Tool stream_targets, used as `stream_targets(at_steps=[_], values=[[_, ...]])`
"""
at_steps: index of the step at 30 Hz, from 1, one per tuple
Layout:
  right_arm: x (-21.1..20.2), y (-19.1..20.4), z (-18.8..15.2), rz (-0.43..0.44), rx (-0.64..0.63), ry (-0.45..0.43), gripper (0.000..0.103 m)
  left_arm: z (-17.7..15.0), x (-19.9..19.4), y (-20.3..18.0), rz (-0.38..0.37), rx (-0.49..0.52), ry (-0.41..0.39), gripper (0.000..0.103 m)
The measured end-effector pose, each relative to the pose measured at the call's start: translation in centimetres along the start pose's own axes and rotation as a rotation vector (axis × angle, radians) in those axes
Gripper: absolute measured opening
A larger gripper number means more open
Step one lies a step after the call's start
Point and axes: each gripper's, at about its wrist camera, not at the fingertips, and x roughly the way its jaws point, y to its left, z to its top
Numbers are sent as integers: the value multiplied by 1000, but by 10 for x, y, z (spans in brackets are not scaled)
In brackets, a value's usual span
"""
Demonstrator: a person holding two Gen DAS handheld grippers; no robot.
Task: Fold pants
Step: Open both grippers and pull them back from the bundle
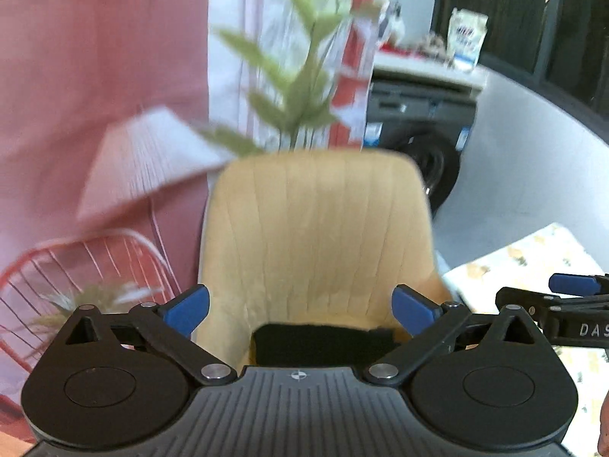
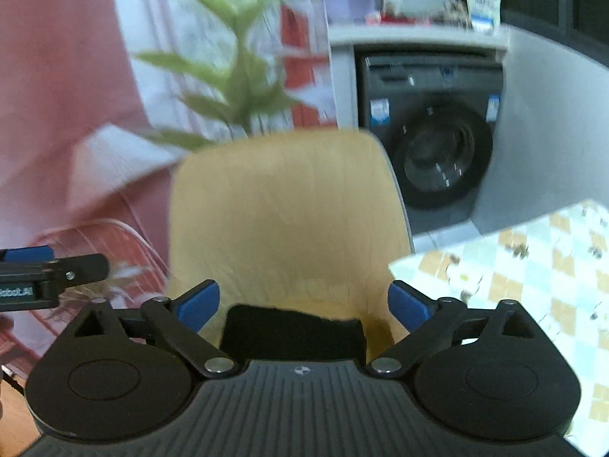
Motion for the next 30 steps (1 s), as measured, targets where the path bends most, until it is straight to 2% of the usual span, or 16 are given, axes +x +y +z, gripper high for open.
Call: stream_targets(at_steps=[3, 8, 16, 23, 30], values=[[-42, 7, 4, 14, -29, -47, 98, 8, -46, -16, -7, 5, -44, 103], [-90, 14, -2, 50, -76, -114, 100, 0, -106, -42, 46, 35, -101, 103], [-138, 17, -19, 94, -113, -141, 101, -18, -159, -49, 108, 8, -150, 103], [-147, 26, -37, 98, -139, -119, 101, -39, -169, -48, 91, 2, -129, 103], [-133, 32, -58, 51, -115, -48, 101, -59, -149, -33, 95, 31, -39, 103]])
